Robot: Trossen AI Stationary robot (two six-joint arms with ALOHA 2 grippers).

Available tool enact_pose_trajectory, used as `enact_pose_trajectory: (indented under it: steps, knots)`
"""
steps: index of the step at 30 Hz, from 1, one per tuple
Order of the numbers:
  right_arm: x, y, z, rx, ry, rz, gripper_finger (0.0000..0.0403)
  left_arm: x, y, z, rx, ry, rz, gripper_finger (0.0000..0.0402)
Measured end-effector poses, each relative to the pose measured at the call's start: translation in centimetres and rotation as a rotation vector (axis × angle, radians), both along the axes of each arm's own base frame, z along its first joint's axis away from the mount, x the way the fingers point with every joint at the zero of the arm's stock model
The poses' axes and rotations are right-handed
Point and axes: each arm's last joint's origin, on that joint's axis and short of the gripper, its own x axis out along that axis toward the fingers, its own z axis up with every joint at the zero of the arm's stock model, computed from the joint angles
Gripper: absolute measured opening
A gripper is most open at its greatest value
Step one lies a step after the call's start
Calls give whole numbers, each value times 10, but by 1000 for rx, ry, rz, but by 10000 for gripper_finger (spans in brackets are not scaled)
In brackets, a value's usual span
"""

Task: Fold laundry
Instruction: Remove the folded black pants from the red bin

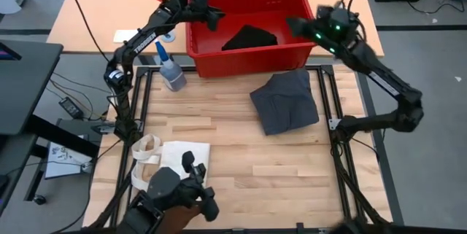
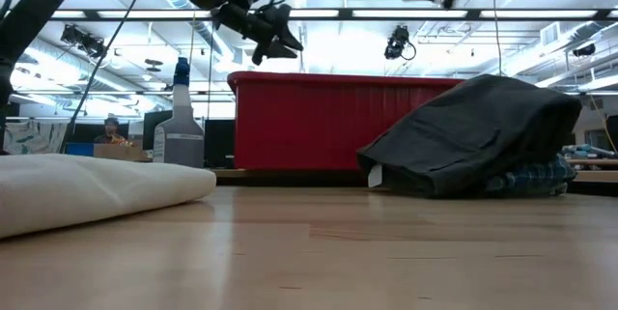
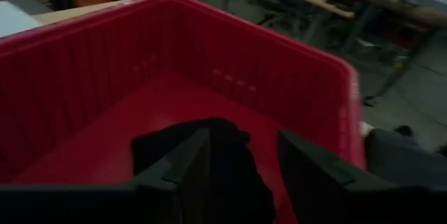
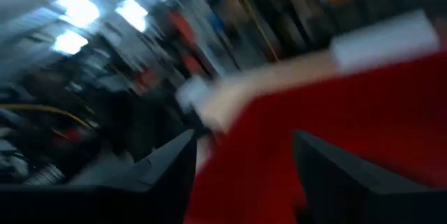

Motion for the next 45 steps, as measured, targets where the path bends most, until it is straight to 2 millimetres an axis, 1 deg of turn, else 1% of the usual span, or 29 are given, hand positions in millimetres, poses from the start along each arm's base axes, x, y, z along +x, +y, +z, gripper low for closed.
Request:
enact_pose_trajectory:
  steps: [2, 4, 6, 7, 10, 12, 16, 18, 20, 22, 24, 26, 28, 33, 35, 38, 41, 45]
  knots:
    - [14, -12, 9, -177, -75, 9, 242, -4, 2, 0, -6, -17, -51, 171]
    - [25, -22, 12, -313, -119, -5, 242, -7, 3, 1, -15, -32, -92, 171]
    - [34, -38, 8, -435, -102, -80, 242, -9, 4, 1, -18, -44, -123, 171]
    - [37, -48, 4, -441, -94, -105, 242, -10, 5, 2, -16, -49, -126, 171]
    - [43, -84, -6, -354, -76, -81, 240, -11, 7, 4, -8, -68, -118, 171]
    - [49, -106, -7, -284, -58, -36, 237, -10, 6, 5, -11, -76, -119, 171]
    - [65, -147, -12, -134, 104, -9, 232, -5, 2, 4, -36, -75, -130, 171]
    - [69, -167, -15, -82, 200, -18, 231, -3, 0, 3, -59, -72, -128, 171]
    - [67, -188, -19, -26, 281, -30, 232, -3, 0, 2, -66, -59, -94, 171]
    - [61, -209, -26, 37, 330, -12, 233, -2, 0, 1, -83, -54, -61, 171]
    - [55, -230, -39, 106, 350, 53, 238, -2, 0, 1, -96, -55, -32, 171]
    - [51, -248, -59, 164, 349, 115, 247, 1, -1, 1, -97, -52, -9, 171]
    - [46, -260, -79, 206, 317, 168, 263, 3, -3, 1, -91, -45, 12, 171]
    - [40, -278, -110, 285, 336, 206, 321, 14, -10, 0, -74, -26, 60, 171]
    - [40, -281, -120, 287, 374, 196, 349, 18, -14, 0, -72, -24, 56, 171]
    - [43, -284, -125, 271, 410, 167, 387, 24, -19, 0, -71, -23, 40, 171]
    - [41, -289, -135, 286, 437, 146, 395, 29, -24, 0, -67, -19, 26, 171]
    - [37, -298, -163, 345, 495, 149, 387, 35, -30, -1, -45, 5, -2, 171]
